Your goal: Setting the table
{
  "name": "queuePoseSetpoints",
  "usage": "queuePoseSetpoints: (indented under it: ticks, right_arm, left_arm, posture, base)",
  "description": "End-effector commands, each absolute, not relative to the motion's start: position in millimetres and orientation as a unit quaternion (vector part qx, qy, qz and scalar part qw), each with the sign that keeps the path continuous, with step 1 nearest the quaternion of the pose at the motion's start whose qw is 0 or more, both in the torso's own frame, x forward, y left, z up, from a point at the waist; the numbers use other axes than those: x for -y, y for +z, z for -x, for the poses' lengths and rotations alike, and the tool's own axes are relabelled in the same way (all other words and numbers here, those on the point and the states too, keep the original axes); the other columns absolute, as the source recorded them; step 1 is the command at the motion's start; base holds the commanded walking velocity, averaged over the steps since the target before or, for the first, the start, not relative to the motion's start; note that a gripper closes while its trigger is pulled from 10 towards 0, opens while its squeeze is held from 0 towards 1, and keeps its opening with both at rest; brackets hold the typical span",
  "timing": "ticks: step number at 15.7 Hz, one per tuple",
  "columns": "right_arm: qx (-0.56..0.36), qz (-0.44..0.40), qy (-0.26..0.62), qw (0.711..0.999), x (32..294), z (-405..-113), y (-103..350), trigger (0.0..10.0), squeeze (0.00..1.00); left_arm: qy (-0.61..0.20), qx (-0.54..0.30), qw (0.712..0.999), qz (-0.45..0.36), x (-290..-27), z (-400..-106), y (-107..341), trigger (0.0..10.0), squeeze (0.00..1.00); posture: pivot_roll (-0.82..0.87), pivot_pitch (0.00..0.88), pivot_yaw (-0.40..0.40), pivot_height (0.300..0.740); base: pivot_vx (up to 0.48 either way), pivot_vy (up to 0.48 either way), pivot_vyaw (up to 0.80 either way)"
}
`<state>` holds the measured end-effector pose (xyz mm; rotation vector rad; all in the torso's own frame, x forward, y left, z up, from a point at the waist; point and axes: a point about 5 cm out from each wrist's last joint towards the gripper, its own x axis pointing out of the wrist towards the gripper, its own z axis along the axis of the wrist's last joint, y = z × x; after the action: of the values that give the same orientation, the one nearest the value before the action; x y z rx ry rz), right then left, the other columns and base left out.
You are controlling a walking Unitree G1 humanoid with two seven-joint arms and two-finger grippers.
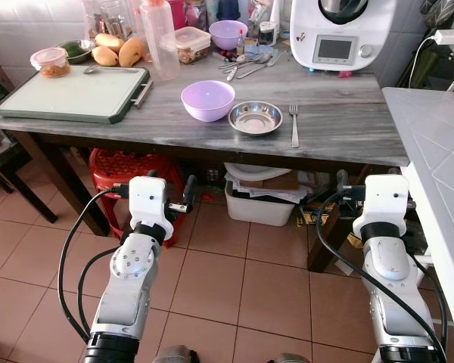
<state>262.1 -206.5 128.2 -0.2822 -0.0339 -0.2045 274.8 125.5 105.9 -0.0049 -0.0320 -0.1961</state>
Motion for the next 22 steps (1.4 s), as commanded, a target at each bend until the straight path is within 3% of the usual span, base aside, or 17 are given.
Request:
queuePoseSetpoints:
  ticks: [1,3,5,9,22]
  right_arm:
    - [0.030,0.140,-0.098,0.985,204,-262,134,10.0,0.00]
    - [0.030,0.140,-0.098,0.985,204,-262,134,10.0,0.00]
    - [-0.005,0.071,-0.049,0.996,193,-258,123,10.0,0.00]
    - [-0.005,0.071,-0.045,0.996,193,-258,123,10.0,0.00]
    - [-0.006,0.069,-0.027,0.997,192,-260,124,10.0,0.00]
  left_arm:
    - [-0.098,0.029,0.995,-0.006,-127,-276,112,10.0,0.00]
    - [-0.098,0.029,0.995,-0.006,-127,-276,112,10.0,0.00]
    - [-0.125,0.033,0.992,0.006,-122,-278,114,10.0,0.00]
    - [-0.125,0.035,0.992,0.007,-121,-278,114,10.0,0.00]
    - [-0.124,0.038,0.992,0.009,-121,-280,114,10.0,0.00]
  posture:
    - [-0.07,0.000,0.049,0.740]
    - [-0.07,0.000,0.049,0.740]
    - [-0.07,0.000,0.045,0.740]
    - [-0.08,0.000,0.044,0.740]
    - [-0.08,0.000,0.036,0.740]
  base:
    - [0.000,0.000,0.00]
    - [0.000,0.000,0.00]
    - [0.000,-0.127,-0.80]
    - [0.000,-0.331,-0.80]
    - [0.000,-0.362,0.00]
